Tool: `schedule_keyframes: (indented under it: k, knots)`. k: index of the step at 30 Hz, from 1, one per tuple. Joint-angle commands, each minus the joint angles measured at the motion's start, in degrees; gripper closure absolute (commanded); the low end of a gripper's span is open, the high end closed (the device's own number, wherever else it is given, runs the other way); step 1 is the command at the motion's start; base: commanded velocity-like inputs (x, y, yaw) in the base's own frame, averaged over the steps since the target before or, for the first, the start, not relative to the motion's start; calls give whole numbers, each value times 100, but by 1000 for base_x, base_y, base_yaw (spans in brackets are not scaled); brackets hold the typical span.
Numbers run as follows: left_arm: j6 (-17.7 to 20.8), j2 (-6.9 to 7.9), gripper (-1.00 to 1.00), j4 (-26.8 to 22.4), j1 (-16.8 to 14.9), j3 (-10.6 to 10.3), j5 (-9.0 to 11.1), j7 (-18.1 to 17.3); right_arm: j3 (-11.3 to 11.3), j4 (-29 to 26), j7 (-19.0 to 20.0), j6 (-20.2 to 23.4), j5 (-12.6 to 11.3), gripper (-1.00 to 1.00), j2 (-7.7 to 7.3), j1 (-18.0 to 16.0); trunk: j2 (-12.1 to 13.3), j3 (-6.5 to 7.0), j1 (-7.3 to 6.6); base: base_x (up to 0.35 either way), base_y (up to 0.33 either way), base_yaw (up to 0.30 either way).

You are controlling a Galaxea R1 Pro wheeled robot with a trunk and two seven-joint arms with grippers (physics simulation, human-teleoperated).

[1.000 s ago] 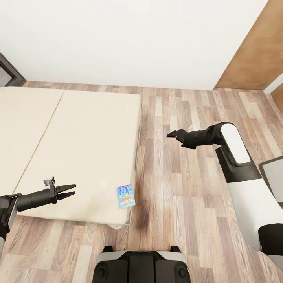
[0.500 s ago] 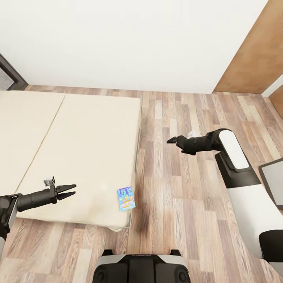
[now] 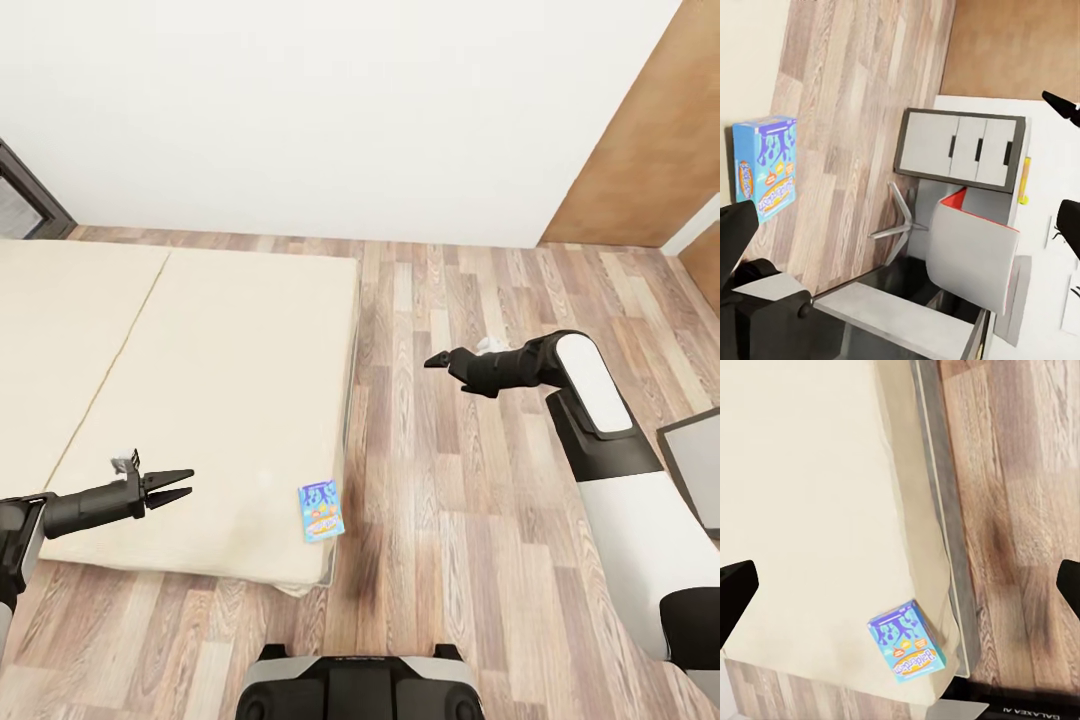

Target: Put all the toys in the child's room - the three board games (two on the bed and one on the table), the two jigsaw puzzles on the table, and the tennis ball on the table - inside the toy box on the table in the child's room.

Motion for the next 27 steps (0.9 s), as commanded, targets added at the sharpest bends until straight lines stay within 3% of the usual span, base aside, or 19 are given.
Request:
schedule_keyframes:
  k: [1,27]
  knots:
    - [59,-4,-100,-5,-4,14,-61,-49,10,6,-54,5,-49,-100,-5,-4,-9,2,4,0,0,0]
    - [50,-3,-100,-5,-4,14,-61,-49,14,89,-60,-5,-46,-100,-5,3,-9,247,4,0,0,0]
